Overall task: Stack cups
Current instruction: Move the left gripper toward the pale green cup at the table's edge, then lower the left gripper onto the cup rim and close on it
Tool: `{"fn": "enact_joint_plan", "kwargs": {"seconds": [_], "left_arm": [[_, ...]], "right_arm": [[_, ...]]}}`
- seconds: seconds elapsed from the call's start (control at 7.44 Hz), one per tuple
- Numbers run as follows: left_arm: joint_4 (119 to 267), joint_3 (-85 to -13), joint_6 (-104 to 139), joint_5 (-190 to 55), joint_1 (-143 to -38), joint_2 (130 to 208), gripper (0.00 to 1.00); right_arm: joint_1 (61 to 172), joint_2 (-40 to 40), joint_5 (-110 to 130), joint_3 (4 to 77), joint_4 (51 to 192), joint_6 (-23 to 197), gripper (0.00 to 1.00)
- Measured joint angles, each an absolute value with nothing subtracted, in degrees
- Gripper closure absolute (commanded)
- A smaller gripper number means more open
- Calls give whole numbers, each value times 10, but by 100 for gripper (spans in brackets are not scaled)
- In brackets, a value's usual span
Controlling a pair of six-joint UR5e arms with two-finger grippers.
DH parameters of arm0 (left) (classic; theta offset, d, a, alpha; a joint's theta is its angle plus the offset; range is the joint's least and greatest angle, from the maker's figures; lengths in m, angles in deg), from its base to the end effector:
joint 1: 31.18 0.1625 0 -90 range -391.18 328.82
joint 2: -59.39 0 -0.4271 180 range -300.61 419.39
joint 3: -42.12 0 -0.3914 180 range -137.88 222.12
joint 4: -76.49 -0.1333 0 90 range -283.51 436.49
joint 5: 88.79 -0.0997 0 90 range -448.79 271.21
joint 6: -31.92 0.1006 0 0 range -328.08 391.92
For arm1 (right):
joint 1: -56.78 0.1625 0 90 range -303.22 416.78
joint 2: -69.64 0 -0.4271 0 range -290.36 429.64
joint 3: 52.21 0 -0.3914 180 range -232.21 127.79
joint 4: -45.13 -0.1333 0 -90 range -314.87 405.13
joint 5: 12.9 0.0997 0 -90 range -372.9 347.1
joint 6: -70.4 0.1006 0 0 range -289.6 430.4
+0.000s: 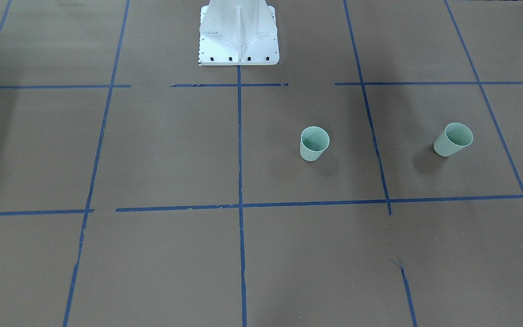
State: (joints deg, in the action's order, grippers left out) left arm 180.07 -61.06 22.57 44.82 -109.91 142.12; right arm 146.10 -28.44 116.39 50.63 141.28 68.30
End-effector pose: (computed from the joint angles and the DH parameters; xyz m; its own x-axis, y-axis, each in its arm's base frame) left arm 0.0260 -0.4573 0.5813 0.6862 0.2121 -0.6958 -0.0737 0.9719 0.2236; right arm 0.0645 -0.4286 0.6331 0.7731 -0.0305 0.6335 0.0402 0.9992 -0.0010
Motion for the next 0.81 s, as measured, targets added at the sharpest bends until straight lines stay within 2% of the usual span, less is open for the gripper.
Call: {"fn": "enact_joint_plan", "kwargs": {"seconds": [0.4,0.81], "left_arm": [[1933,-599,2,424,-984,1421,0],[1998,-558,-69,379,-948,1421,0]], "right_arm": [[1461,-284,1164,506,1413,683,0],[1461,-284,1164,506,1413,683,0]]}}
